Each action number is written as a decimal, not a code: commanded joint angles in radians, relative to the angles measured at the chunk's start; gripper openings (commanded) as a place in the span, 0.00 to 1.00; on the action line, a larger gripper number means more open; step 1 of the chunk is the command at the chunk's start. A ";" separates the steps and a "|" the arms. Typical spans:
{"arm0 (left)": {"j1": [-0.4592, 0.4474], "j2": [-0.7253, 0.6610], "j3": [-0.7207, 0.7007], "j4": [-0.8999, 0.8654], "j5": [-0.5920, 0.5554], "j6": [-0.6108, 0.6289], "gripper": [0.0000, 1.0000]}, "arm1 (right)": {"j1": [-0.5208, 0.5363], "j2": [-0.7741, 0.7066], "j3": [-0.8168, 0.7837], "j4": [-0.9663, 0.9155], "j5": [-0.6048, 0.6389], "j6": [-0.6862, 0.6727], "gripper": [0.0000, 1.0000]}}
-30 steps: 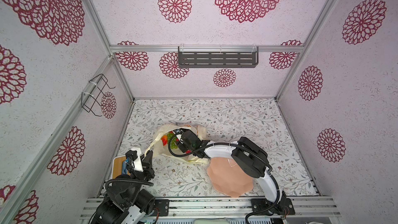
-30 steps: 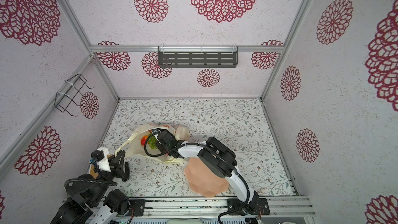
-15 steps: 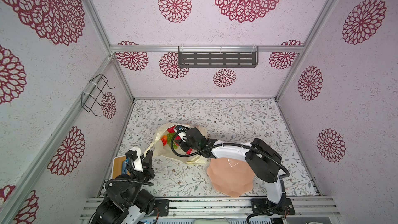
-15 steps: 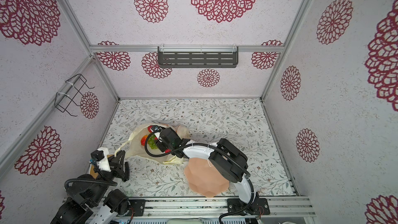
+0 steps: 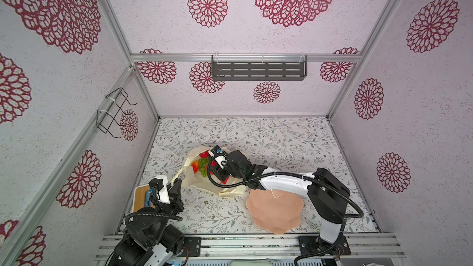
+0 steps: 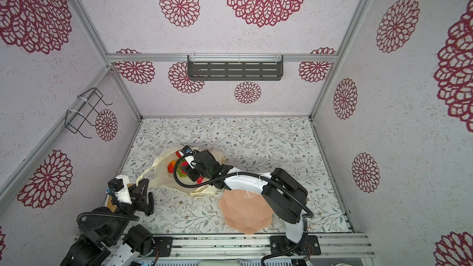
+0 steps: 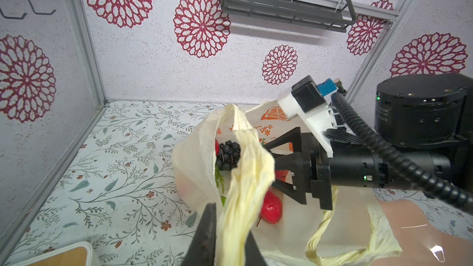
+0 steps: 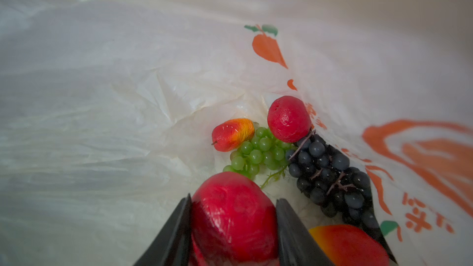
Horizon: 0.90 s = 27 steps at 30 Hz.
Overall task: Take fruits out of the plastic bag
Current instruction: Take out the fake fruit from the plastic bag, then place the fake fruit on the plate.
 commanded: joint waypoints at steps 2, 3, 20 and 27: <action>-0.005 0.006 -0.013 0.013 -0.003 0.014 0.15 | 0.012 -0.149 -0.024 0.055 -0.082 0.023 0.22; -0.005 0.006 -0.012 0.011 -0.003 0.013 0.15 | 0.014 -0.171 -0.040 0.056 -0.093 0.024 0.22; -0.005 0.022 -0.014 0.017 0.004 0.014 0.14 | 0.038 -0.703 -0.357 -0.298 0.114 0.077 0.24; -0.005 0.028 -0.014 0.019 0.016 0.016 0.15 | 0.038 -0.827 -0.511 -0.459 0.242 0.250 0.24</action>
